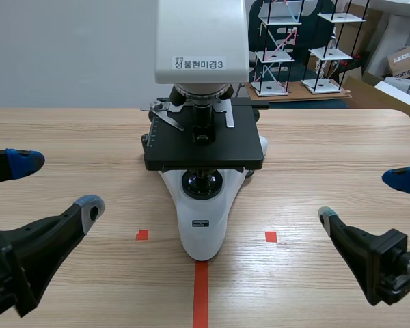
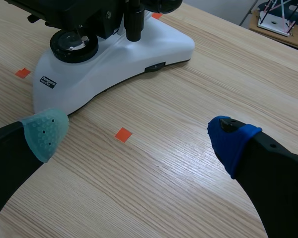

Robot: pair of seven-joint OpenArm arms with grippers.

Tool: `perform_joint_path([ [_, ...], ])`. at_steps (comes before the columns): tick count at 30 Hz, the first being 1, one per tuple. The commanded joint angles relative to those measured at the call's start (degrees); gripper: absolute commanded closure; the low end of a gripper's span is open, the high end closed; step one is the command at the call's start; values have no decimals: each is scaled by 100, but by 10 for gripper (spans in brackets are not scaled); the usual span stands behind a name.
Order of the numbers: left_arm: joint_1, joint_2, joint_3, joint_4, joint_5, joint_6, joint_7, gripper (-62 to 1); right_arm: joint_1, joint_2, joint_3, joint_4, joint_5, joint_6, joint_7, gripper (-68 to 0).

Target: Point at the stage clip

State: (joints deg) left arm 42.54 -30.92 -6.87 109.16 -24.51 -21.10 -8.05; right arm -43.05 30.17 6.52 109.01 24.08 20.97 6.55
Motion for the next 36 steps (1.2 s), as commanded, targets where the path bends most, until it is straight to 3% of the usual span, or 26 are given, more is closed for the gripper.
perform_joint_path([
  [1, 26, 26, -22, 116, -37, -7, -186, -611, 4, 61, 55, 107, 61, 0, 105, -619],
  [26, 13, 26, -22, 116, -33, -4, -503, -602, 4, 61, 55, 107, 59, -2, 105, -619],
  [28, 13, 24, -22, 116, -33, -7, -503, -519, 4, 61, 55, 107, 59, -2, 105, -619],
  [33, 11, 4, -33, 116, -35, 37, -551, -202, 4, 61, 55, 107, 61, 0, 105, -619],
  [36, -26, -175, -31, 116, -35, 61, -584, -79, 4, 61, 55, 107, 59, 0, 105, -619],
])
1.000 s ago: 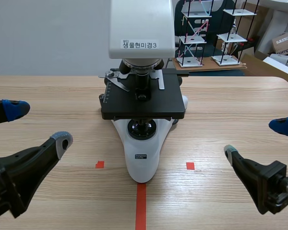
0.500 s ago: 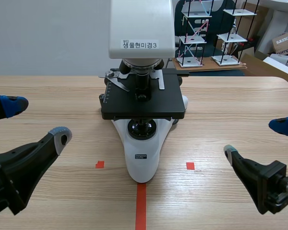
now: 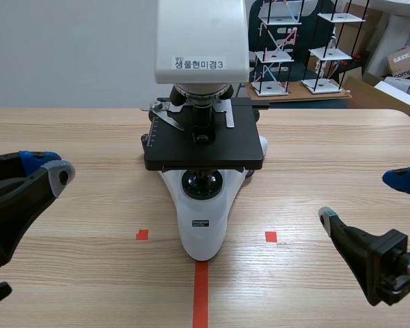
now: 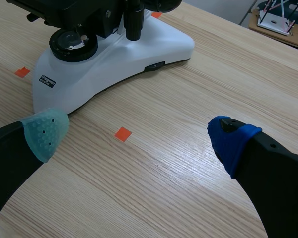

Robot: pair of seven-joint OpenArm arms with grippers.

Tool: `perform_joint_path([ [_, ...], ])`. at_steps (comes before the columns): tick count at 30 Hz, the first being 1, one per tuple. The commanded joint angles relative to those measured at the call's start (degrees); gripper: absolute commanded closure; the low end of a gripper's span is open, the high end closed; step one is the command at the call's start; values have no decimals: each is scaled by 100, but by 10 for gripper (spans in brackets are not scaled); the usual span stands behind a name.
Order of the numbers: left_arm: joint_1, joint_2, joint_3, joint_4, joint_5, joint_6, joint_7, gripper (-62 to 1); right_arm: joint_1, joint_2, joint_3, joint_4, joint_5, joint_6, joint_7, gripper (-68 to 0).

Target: Point at the stage clip

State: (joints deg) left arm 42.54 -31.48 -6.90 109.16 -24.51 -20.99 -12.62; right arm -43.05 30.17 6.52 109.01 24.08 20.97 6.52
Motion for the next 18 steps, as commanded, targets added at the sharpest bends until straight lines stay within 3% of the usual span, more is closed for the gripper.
perform_joint_path([
  [1, -87, -208, -28, 116, -35, 52, -96, -54, 4, 61, 55, 107, 59, 0, 109, -619],
  [3, -286, -444, -28, 114, -35, 72, -33, -22, 4, 61, 55, 107, 59, 0, 107, -619],
  [14, -1864, -1626, 22, -490, -42, 219, 326, -23, 4, 61, 55, 107, 59, 0, 107, -619],
  [18, -2457, -1871, 216, -988, -157, 9, 323, -23, 4, 61, 55, 107, 59, 0, 107, -619],
])
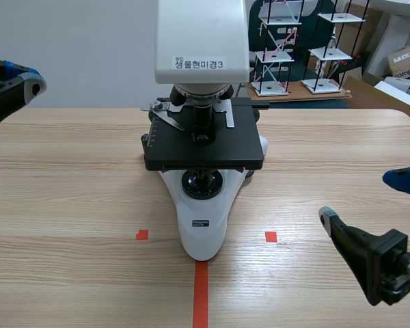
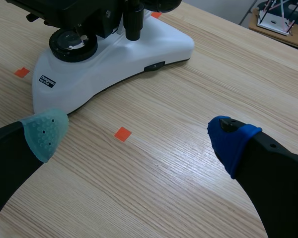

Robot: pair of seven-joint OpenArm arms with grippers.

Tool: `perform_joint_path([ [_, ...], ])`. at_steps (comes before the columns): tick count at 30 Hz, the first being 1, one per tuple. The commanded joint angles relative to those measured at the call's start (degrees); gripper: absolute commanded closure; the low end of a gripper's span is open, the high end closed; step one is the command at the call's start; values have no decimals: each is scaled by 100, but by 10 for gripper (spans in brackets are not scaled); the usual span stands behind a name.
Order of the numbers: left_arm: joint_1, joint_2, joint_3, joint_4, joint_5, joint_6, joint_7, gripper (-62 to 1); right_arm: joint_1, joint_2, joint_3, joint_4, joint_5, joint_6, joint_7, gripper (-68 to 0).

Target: Point at the stage clip

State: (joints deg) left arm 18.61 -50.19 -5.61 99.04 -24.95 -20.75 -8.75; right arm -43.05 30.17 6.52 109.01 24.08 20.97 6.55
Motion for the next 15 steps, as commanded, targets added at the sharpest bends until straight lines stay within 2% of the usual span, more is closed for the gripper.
perform_joint_path([
  [1, -199, -44, 160, -103, -173, -74, -76, -23, 4, 61, 55, 107, 59, 0, 105, -619],
  [8, -1187, -214, 807, -927, -190, -614, -214, -26, 4, 61, 55, 107, 59, 0, 105, -619],
  [15, -2000, -223, 1526, -1279, -192, -785, -212, -26, 4, 61, 55, 107, 59, 0, 105, -619],
])
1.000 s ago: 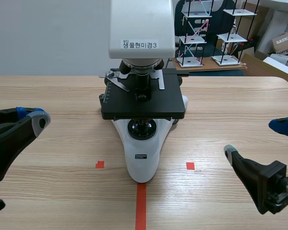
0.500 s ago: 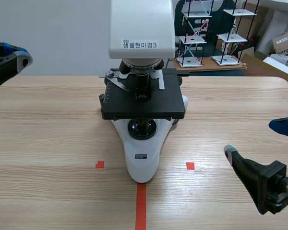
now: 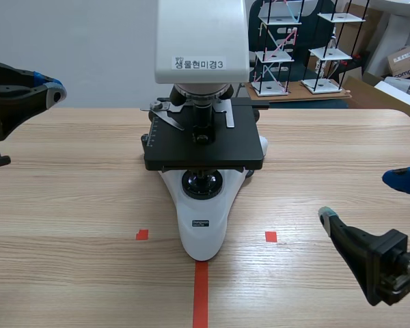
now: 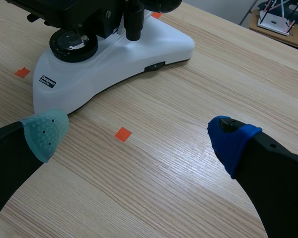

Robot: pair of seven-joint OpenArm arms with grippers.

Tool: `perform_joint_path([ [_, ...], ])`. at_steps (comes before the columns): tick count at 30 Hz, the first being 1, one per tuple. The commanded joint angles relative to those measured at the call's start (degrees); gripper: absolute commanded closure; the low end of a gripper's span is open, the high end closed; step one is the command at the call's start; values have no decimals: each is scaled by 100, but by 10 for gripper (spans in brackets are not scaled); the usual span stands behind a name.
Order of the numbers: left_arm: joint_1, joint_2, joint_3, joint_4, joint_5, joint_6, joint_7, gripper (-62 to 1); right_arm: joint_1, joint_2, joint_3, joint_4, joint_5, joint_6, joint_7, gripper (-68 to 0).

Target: Point at the stage clip

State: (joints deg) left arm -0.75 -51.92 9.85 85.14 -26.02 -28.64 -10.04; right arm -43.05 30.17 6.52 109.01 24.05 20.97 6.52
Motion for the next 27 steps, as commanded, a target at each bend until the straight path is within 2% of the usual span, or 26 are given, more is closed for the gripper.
perform_joint_path([
  [1, -160, -48, 72, 105, -85, -24, -85, -26, 4, 61, 55, 107, 61, 0, 107, -619],
  [10, -885, -31, 723, 105, -85, -70, -79, -26, 4, 61, 55, 107, 61, 0, 107, -619],
  [22, -1034, 190, 887, 105, -81, -227, -33, -26, 4, 61, 55, 107, 61, 0, 105, -619],
  [27, -1202, 190, 1169, 105, -83, -247, 111, -26, 4, 61, 55, 107, 61, 0, 107, -619],
])
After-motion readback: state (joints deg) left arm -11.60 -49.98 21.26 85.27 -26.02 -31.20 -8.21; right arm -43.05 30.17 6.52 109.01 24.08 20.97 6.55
